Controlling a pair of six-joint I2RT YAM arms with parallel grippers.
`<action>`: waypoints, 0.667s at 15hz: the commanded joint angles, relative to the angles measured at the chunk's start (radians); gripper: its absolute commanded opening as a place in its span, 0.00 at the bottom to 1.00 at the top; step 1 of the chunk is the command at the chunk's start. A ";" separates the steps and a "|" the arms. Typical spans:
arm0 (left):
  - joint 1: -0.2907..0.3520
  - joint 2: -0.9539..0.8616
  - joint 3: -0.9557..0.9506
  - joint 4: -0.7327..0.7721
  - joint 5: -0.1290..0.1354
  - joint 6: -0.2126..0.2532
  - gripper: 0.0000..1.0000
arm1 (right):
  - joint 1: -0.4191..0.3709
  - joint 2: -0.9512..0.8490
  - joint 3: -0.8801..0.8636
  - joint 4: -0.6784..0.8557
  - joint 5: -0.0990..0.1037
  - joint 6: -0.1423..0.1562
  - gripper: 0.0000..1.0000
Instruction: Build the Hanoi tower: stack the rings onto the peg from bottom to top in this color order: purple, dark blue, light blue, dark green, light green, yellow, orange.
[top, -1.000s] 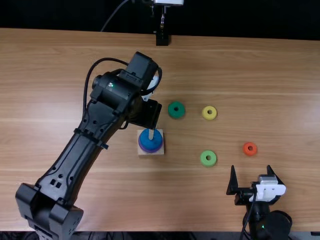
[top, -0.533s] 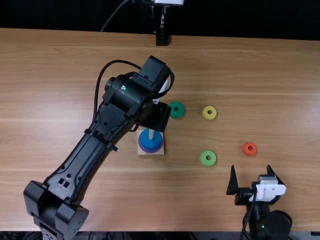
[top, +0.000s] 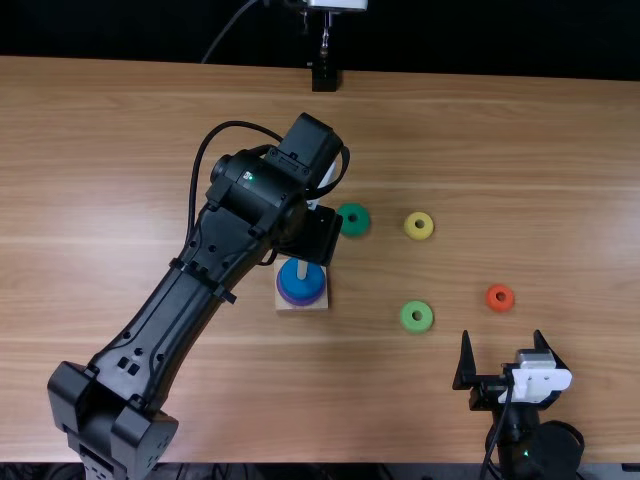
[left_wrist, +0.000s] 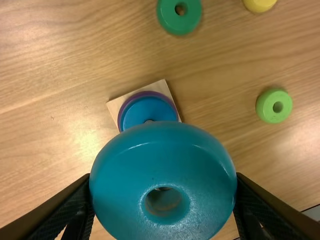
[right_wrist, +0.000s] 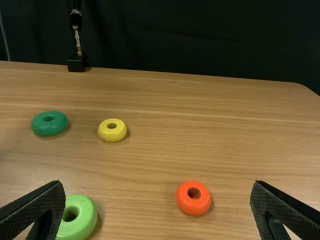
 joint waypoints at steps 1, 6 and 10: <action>-0.003 0.014 0.022 -0.002 0.009 -0.008 0.00 | -0.004 -0.019 -0.050 -0.065 0.009 -0.003 1.00; -0.009 0.011 -0.043 -0.002 0.009 -0.008 0.00 | -0.004 -0.019 -0.050 -0.065 0.009 -0.003 1.00; -0.014 0.008 -0.070 -0.004 0.009 -0.008 0.00 | -0.004 -0.019 -0.050 -0.065 0.009 -0.003 1.00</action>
